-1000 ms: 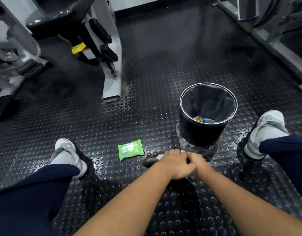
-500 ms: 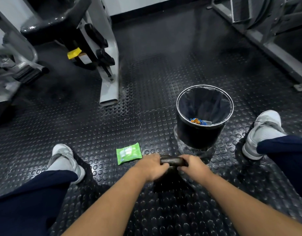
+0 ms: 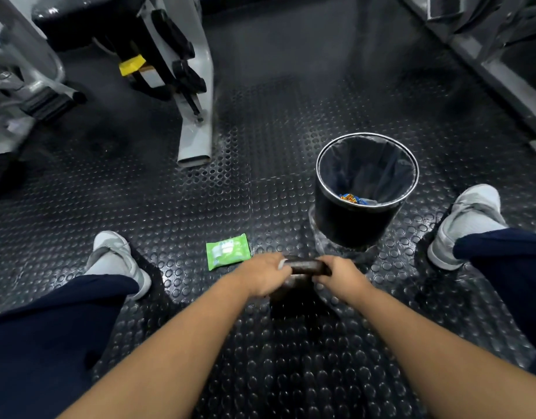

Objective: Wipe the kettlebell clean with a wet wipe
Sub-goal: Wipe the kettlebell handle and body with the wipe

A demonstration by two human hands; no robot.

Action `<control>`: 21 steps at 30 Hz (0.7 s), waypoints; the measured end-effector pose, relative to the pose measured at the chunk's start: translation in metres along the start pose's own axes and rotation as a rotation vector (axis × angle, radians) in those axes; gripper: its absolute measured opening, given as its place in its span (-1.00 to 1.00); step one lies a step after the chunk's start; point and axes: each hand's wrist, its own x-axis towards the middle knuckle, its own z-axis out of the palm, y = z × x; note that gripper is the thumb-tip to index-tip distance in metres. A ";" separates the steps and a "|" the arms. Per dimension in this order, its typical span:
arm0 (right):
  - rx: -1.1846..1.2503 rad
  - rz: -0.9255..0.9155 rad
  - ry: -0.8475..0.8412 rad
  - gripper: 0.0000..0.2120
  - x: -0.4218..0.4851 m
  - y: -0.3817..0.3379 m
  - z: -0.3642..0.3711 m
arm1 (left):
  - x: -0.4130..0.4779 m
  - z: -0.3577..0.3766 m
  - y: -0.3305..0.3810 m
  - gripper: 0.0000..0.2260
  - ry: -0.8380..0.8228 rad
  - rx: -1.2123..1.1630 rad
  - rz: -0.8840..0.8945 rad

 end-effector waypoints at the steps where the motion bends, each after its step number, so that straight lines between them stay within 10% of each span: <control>1: -0.003 -0.002 0.001 -0.76 -0.001 0.000 0.000 | -0.003 -0.001 -0.009 -0.47 -0.003 -0.014 -0.012; 21: -0.006 -0.006 -0.001 -0.71 -0.003 0.000 0.000 | 0.008 0.002 0.004 -0.62 -0.013 0.073 0.038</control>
